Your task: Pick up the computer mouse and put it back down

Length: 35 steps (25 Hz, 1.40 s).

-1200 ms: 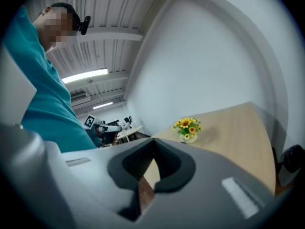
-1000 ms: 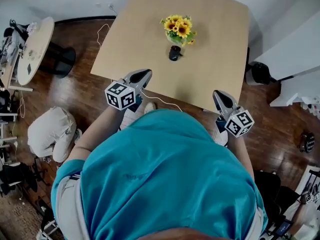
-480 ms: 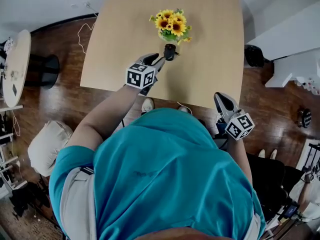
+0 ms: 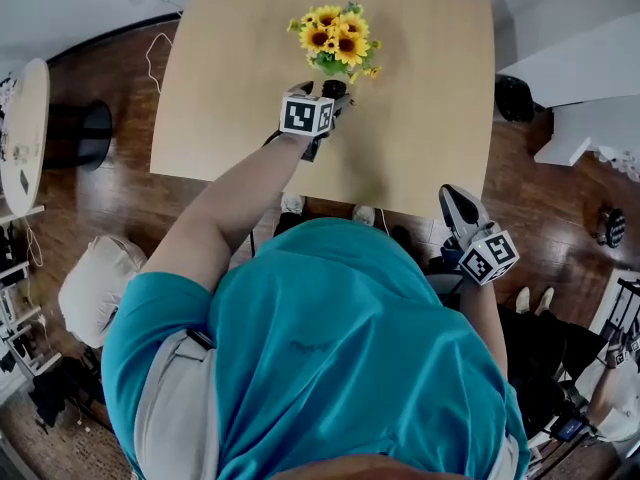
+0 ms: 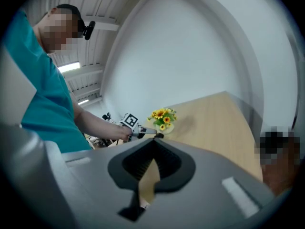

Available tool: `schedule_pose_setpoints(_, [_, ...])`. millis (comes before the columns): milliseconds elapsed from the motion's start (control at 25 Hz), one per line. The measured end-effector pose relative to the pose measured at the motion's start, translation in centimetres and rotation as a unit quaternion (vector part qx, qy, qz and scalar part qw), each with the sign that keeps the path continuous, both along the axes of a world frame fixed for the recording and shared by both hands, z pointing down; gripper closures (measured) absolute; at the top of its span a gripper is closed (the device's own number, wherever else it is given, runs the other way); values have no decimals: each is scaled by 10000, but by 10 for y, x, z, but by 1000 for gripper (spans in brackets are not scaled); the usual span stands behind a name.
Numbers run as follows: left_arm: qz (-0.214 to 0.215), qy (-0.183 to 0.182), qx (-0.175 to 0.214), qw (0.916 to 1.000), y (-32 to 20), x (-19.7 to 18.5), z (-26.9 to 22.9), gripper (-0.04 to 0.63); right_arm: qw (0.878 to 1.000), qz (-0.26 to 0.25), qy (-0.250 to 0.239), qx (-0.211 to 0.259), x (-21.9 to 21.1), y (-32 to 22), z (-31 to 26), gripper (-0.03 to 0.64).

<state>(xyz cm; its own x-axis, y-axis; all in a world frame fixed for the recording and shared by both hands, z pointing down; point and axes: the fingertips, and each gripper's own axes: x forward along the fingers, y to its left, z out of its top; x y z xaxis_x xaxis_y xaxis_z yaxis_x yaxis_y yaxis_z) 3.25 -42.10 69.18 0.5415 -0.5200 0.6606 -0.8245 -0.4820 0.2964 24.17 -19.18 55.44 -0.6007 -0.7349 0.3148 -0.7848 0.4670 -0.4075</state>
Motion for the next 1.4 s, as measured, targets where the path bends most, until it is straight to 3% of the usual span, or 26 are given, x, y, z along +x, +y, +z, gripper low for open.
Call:
schedule_pose_setpoints(280, [-376,-577,-254,9973,-23,9,37,142,9997,202,-19,-167,25,7,9,617])
schedule_pose_setpoints(480, [-406,-1321,-312,9899,-31,0,59,144,9990,356,-48,-282,38,14,16,617])
schedule_pose_setpoints(600, [-430,-1385,-490,9882,-28,4,72,149,9987,405,-59,-316,43,15,18,617])
schedule_pose_setpoints(800, [-346,-1150,-522,9914,-30,18,82,150,9984,441,-79,-341,46,16,20,617])
schedule_pose_setpoints(880, [-336,-1191,-563,9907,-31,15,81,177,9985,420,-79,-352,44,16,20,617])
schedule_pose_setpoints(960, [-358,-1441,-547,9874,-31,1,74,274,9986,380,-79,-354,40,15,19,617])
schedule_pose_setpoints(1040, [-342,-1689,-511,9837,-29,-15,67,279,9988,336,-70,-350,37,14,18,617])
schedule_pose_setpoints(1120, [-240,-1483,-513,9873,-28,-15,65,282,9990,299,-62,-331,34,12,17,617])
schedule_pose_setpoints(1400, [112,-223,-380,9990,-12,2,27,284,9998,105,-43,-180,16,-3,12,617])
